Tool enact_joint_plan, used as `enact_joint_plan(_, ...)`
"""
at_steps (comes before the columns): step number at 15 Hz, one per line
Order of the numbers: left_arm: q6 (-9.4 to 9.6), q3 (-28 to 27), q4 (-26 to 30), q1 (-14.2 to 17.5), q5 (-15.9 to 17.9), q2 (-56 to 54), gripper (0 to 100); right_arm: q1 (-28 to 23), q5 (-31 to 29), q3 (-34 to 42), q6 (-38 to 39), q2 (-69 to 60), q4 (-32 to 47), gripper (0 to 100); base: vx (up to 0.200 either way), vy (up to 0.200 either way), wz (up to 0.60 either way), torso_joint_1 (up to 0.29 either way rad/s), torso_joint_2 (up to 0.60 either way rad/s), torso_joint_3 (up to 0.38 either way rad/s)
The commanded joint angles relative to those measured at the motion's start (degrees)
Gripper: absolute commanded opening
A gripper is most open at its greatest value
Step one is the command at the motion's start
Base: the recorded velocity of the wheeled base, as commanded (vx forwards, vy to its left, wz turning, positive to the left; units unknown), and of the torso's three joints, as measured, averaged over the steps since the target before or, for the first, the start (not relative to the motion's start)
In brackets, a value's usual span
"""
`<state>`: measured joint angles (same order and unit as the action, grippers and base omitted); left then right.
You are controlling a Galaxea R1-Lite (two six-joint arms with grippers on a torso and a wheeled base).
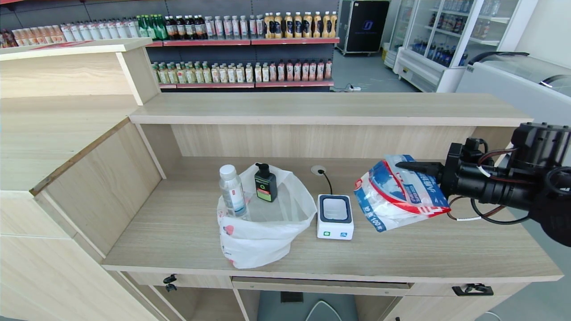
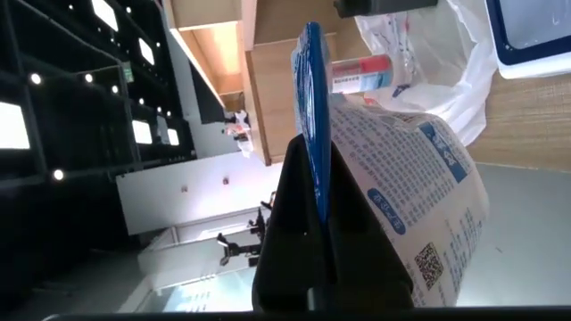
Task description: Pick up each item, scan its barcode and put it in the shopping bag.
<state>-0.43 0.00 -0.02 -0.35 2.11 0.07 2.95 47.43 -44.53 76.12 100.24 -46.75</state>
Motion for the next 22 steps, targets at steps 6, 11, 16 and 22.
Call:
enact_joint_plan(6, -0.01, 0.00, 0.02, 0.00, 0.00, 0.01, 100, -2.16, 0.20, 0.06, 0.00, 1.27, 0.08, 0, 0.000, 0.000, 0.00, 0.000, 0.00, 0.000)
enact_joint_plan(11, -0.01, 0.00, -0.06, 0.00, 0.00, 0.01, 100, -1.98, 1.35, -0.38, -0.44, 3.47, -0.18, 0, 0.000, 0.000, 0.00, 0.000, 0.00, 0.000)
enact_joint_plan(16, -0.01, 0.00, -0.06, 0.00, 0.00, 0.01, 100, -1.90, 1.43, -1.70, -0.53, 5.58, -0.27, 0, 0.000, 0.000, 0.00, 0.000, 0.00, 0.000)
enact_joint_plan(22, -0.01, 0.00, 0.02, 0.00, 0.00, 0.01, 100, -1.10, 1.70, -1.96, -0.09, 7.42, -2.12, 0, 0.000, 0.000, 0.00, 0.000, 0.00, 0.000)
